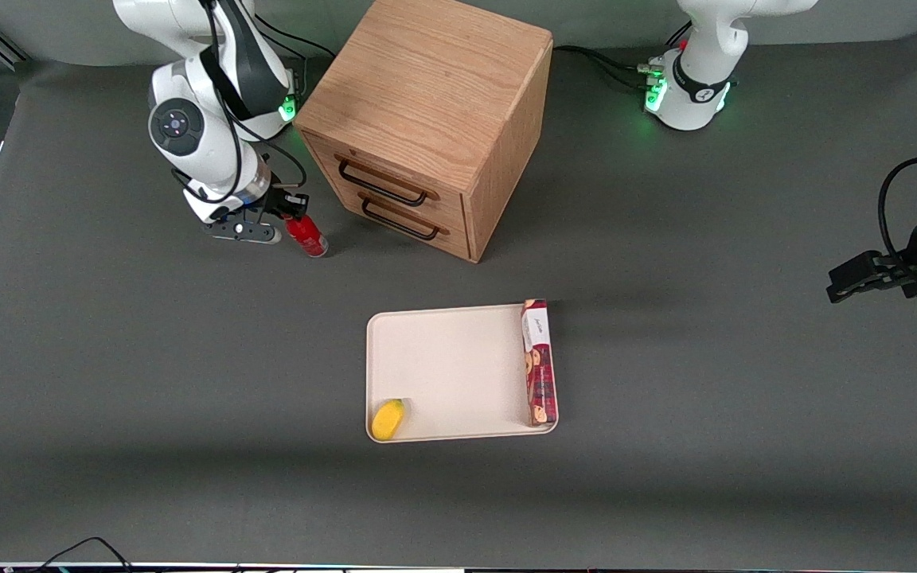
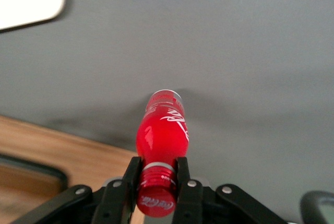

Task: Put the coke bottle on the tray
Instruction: 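Close the right gripper on the bottle's cap end and lift it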

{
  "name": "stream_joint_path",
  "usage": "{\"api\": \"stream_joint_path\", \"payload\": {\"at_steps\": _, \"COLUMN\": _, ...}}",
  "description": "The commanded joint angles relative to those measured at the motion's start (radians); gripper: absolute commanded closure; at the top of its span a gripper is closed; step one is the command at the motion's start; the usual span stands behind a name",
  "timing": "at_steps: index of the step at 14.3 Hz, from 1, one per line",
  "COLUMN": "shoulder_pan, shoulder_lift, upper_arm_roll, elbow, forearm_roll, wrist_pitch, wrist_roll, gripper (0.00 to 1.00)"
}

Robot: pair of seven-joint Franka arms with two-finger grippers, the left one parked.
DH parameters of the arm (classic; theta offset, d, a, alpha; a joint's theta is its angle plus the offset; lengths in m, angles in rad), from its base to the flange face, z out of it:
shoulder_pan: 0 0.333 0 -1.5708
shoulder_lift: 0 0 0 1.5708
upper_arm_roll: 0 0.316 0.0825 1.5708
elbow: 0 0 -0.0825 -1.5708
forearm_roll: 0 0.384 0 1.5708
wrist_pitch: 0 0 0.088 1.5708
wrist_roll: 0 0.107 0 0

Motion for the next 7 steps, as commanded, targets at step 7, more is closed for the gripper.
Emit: {"api": "stream_joint_path", "payload": {"at_steps": 7, "shoulder_pan": -0.001, "shoulder_lift": 0.197, "upper_arm_roll": -0.017, "elbow": 0.821, "forearm_roll": -0.095, "wrist_pitch": -0.541, "wrist_roll": -0.007, "gripper": 0.94}}
